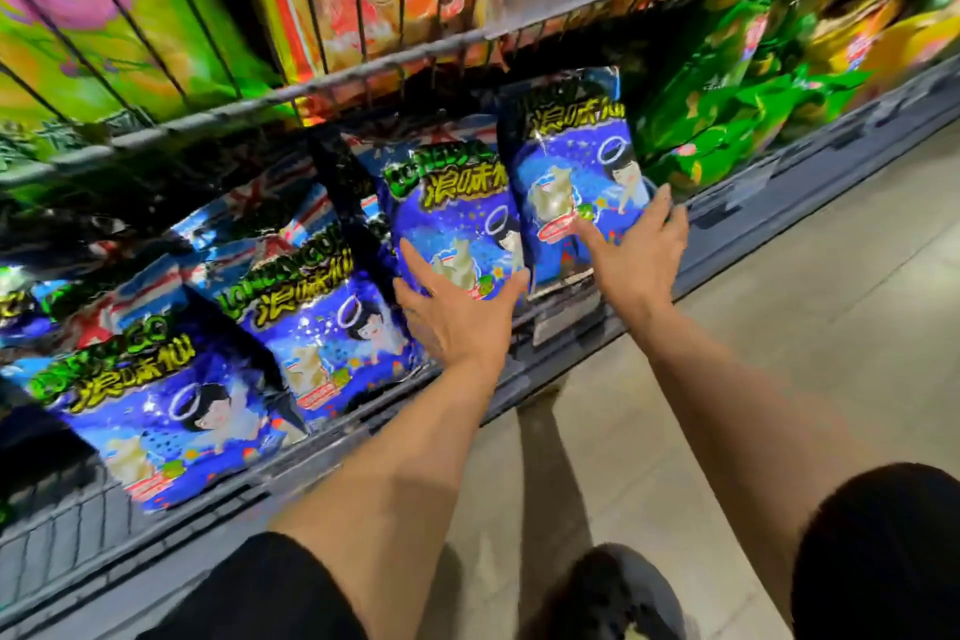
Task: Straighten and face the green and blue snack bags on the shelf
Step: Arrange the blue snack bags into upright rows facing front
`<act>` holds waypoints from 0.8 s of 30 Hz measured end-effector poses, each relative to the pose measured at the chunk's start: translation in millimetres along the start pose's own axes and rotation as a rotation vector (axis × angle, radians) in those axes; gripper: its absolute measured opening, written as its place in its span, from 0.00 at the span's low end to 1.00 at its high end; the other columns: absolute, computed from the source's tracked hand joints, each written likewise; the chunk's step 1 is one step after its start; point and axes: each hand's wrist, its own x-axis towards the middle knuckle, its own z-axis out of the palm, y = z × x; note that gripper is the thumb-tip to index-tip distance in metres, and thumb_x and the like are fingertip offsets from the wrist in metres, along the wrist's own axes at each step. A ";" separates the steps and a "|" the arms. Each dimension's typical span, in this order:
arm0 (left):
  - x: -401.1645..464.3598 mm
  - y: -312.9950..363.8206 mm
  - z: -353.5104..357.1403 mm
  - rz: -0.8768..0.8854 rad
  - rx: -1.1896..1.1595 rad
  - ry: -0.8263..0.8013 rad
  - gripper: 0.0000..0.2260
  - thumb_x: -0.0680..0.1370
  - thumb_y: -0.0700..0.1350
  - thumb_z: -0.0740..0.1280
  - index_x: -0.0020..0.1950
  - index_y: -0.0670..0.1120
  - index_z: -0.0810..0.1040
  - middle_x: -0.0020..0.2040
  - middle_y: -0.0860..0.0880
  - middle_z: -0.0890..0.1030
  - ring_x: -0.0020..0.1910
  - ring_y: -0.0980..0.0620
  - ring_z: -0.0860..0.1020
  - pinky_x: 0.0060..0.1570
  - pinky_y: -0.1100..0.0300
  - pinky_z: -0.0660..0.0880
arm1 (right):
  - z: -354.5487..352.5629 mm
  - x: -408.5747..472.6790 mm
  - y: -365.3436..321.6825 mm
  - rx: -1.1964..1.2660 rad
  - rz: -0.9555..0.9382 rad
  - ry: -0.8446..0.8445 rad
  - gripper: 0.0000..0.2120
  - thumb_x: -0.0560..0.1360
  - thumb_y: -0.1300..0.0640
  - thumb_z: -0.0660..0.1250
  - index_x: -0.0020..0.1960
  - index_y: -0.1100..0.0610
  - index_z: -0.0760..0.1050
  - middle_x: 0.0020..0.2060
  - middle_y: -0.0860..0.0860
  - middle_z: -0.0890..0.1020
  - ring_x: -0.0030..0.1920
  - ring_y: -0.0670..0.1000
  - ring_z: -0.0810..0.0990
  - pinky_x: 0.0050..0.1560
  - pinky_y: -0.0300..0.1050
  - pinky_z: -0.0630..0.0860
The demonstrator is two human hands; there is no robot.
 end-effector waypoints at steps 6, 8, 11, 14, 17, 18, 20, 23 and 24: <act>12.3 -5.2 16.5 -0.044 0.097 0.098 0.52 0.65 0.62 0.75 0.78 0.57 0.44 0.71 0.36 0.64 0.66 0.34 0.69 0.63 0.43 0.66 | 11.1 36.4 8.8 0.065 0.053 -0.046 0.46 0.66 0.32 0.68 0.73 0.58 0.59 0.68 0.61 0.69 0.69 0.62 0.65 0.68 0.58 0.63; 17.8 -7.3 14.0 -0.042 0.103 0.095 0.54 0.64 0.62 0.76 0.78 0.58 0.43 0.66 0.36 0.70 0.62 0.35 0.72 0.60 0.43 0.69 | 6.1 41.6 12.3 0.112 0.098 -0.041 0.52 0.59 0.29 0.71 0.73 0.56 0.61 0.66 0.59 0.72 0.67 0.61 0.68 0.66 0.58 0.66; 22.4 -6.8 9.7 -0.047 0.101 0.107 0.55 0.62 0.61 0.78 0.78 0.57 0.46 0.61 0.38 0.75 0.60 0.36 0.74 0.58 0.46 0.69 | -5.2 51.0 15.2 0.075 0.154 -0.069 0.52 0.54 0.23 0.67 0.71 0.51 0.67 0.66 0.55 0.75 0.68 0.58 0.69 0.68 0.57 0.61; 24.9 -6.9 4.7 -0.024 0.040 0.124 0.54 0.60 0.57 0.80 0.78 0.55 0.52 0.64 0.42 0.76 0.63 0.39 0.73 0.61 0.49 0.68 | -11.4 53.5 11.8 0.080 0.158 -0.061 0.37 0.54 0.24 0.67 0.50 0.50 0.81 0.48 0.54 0.84 0.57 0.57 0.77 0.64 0.55 0.64; 26.7 -6.3 -9.6 -0.006 -0.002 0.123 0.53 0.60 0.55 0.81 0.78 0.55 0.54 0.66 0.45 0.75 0.65 0.42 0.73 0.62 0.51 0.68 | -13.3 44.4 13.8 0.300 0.134 -0.073 0.30 0.56 0.31 0.71 0.37 0.59 0.80 0.29 0.49 0.80 0.36 0.48 0.79 0.49 0.49 0.74; 27.0 -6.5 -16.6 0.008 -0.001 0.125 0.53 0.60 0.54 0.81 0.77 0.56 0.55 0.66 0.46 0.75 0.65 0.43 0.72 0.61 0.51 0.69 | -14.6 39.0 14.4 0.356 0.105 -0.067 0.29 0.58 0.35 0.72 0.36 0.63 0.79 0.26 0.49 0.76 0.32 0.46 0.73 0.39 0.47 0.72; 24.7 -7.6 -34.2 0.037 -0.004 0.121 0.53 0.60 0.54 0.81 0.77 0.57 0.55 0.67 0.47 0.75 0.65 0.43 0.72 0.60 0.51 0.69 | -17.6 26.9 12.0 0.431 0.075 -0.041 0.23 0.63 0.43 0.73 0.35 0.66 0.78 0.27 0.53 0.72 0.32 0.48 0.67 0.33 0.51 0.70; 13.6 -10.2 -63.6 0.064 -0.025 0.103 0.52 0.59 0.53 0.82 0.77 0.58 0.56 0.68 0.51 0.74 0.66 0.44 0.72 0.62 0.52 0.68 | -26.8 5.5 2.0 0.507 0.044 -0.041 0.07 0.69 0.58 0.71 0.38 0.63 0.82 0.31 0.53 0.79 0.34 0.46 0.74 0.38 0.47 0.76; 10.4 -11.6 -73.0 0.070 -0.045 0.096 0.52 0.59 0.52 0.82 0.76 0.58 0.57 0.67 0.51 0.75 0.66 0.45 0.72 0.63 0.52 0.68 | -30.3 -2.6 -1.7 0.526 0.014 -0.041 0.04 0.70 0.62 0.70 0.40 0.62 0.82 0.32 0.53 0.80 0.33 0.44 0.75 0.38 0.44 0.76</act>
